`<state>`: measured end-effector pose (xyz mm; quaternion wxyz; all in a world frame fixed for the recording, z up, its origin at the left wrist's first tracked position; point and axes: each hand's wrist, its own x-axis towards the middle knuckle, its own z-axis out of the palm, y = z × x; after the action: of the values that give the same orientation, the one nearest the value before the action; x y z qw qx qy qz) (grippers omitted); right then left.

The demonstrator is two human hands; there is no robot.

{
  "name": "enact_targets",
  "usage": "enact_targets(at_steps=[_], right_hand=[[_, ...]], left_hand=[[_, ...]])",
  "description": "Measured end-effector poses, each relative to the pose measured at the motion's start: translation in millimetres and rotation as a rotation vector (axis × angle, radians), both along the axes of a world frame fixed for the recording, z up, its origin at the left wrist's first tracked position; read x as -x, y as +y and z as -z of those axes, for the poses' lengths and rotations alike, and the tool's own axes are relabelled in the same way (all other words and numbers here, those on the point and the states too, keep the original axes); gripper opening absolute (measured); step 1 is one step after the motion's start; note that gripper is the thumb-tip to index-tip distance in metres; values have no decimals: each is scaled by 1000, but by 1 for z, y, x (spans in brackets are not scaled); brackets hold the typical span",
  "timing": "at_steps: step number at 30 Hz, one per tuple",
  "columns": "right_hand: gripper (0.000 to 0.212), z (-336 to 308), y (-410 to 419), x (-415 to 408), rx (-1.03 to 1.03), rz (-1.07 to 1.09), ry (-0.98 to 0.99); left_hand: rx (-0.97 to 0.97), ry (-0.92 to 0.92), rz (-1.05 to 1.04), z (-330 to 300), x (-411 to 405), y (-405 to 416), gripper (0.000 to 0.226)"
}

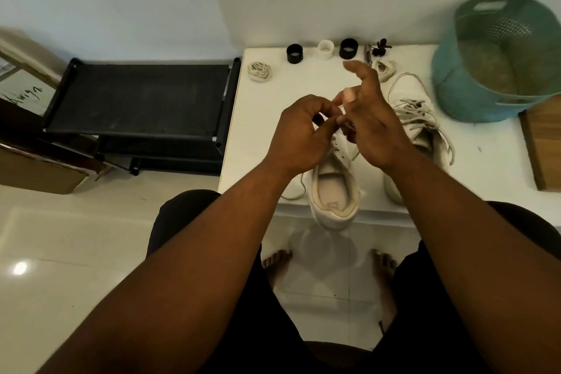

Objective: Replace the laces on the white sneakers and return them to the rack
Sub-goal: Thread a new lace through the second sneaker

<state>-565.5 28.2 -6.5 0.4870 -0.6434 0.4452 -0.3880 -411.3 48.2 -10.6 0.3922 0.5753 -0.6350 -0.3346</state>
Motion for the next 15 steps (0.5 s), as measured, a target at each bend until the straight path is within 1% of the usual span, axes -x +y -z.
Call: enact_targets(at_steps=[2, 3, 5, 8, 10, 13, 15], right_hand=[[18, 6, -6, 5, 11, 103, 174], [9, 9, -8, 6, 26, 120, 241], [11, 11, -9, 7, 58, 112, 307], [8, 13, -9, 6, 68, 104, 351], [6, 17, -10, 7, 75, 121, 421], [9, 22, -9, 6, 59, 68, 534], [12, 25, -7, 3, 55, 15, 591]], left_hand=[[-41, 16, -44, 3, -4, -4, 8], [-61, 20, -61, 4, -6, -6, 8], [-100, 15, -78, 6, -9, -8, 9], [-158, 2, -124, 7, -12, -8, 10], [-231, -101, -172, 9, -15, -8, 12], [-402, -310, -206, 10, -18, -5, 27], [-471, -316, -220, 9, -17, -4, 33]])
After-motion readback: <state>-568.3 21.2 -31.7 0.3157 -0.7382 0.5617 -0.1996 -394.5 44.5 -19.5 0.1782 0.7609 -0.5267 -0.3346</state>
